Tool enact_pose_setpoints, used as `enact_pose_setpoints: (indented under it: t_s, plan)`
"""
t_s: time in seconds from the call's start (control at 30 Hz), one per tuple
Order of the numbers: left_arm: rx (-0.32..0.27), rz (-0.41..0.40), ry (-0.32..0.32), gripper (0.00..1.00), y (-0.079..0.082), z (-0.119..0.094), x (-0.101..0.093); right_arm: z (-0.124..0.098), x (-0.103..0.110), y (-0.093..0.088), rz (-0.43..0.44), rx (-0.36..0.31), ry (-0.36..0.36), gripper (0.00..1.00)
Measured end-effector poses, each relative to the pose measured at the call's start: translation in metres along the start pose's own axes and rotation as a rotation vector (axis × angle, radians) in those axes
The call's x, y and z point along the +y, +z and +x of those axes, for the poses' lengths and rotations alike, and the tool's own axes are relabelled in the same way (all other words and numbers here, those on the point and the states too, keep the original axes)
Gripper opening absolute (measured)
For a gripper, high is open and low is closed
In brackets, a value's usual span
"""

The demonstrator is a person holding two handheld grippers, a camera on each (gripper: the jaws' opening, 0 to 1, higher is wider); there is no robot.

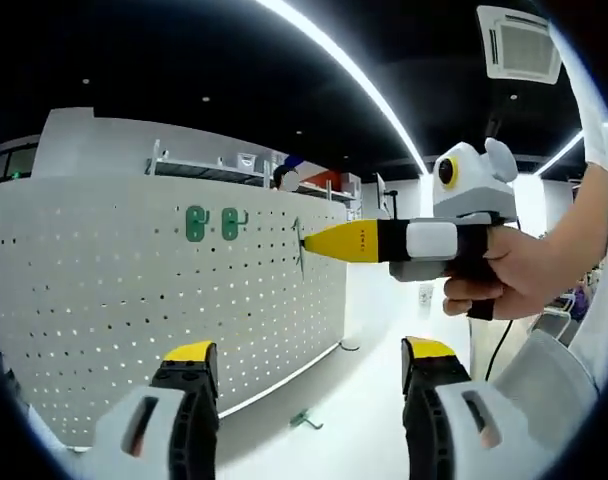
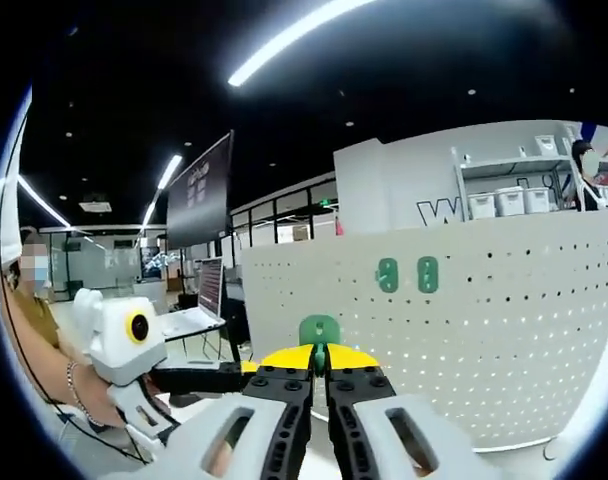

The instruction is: Insert the hook assembly into the mounting plate slot until the hook locks in place.

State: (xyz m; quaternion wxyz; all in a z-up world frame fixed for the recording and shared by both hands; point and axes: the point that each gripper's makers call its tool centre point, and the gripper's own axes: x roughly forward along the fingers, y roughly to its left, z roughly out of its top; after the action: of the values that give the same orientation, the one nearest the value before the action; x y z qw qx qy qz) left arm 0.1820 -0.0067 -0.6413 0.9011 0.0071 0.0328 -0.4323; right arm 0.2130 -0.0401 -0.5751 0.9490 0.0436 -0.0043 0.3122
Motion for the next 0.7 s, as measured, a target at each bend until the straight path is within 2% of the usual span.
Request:
enact_pose_setpoints:
  t_s: [0.33, 0.7]
  plan:
    - [0.009, -0.003, 0.011, 0.77, -0.005, -0.007, 0.006, 0.003, -0.042, 0.019, 0.010, -0.034, -0.080, 0.01]
    - [0.045, -0.006, 0.003, 0.75, -0.023, -0.019, 0.008, 0.003, -0.076, 0.031, 0.023, -0.062, -0.153, 0.01]
